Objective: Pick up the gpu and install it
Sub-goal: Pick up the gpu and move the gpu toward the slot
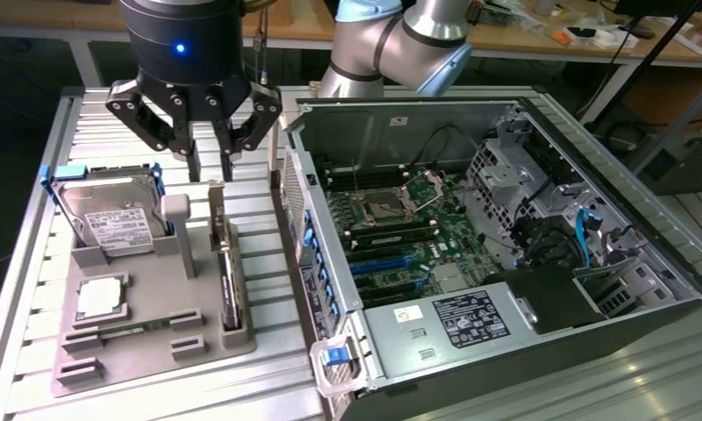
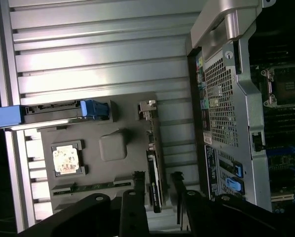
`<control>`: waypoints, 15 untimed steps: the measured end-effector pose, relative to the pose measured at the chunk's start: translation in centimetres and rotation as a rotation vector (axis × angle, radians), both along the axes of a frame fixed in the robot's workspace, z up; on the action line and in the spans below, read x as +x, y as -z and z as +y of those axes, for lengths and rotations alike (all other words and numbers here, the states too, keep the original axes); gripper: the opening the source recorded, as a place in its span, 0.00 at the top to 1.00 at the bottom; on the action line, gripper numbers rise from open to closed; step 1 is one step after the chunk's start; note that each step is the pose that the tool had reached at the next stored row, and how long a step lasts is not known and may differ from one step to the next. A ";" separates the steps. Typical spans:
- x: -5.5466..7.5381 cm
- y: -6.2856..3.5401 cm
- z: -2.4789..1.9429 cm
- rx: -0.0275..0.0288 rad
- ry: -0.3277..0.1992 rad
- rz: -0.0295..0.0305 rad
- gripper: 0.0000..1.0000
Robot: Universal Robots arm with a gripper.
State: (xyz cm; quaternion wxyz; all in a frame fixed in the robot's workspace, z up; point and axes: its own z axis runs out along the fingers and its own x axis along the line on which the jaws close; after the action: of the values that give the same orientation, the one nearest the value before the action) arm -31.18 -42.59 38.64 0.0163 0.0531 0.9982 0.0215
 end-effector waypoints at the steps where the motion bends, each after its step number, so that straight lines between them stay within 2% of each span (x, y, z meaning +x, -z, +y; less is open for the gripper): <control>1: 0.0 0.00 0.00 0.0000 0.000 0.0000 0.65; 2: 0.0 0.00 0.00 0.0000 0.000 0.0000 0.58; 9: 0.0 0.07 0.00 0.0004 0.000 -0.0003 0.58; 15: 0.0 0.80 -0.01 0.0003 0.000 -0.0027 0.58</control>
State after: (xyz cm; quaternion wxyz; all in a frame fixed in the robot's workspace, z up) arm -31.18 -42.60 37.84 0.0176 0.0531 0.9982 0.0217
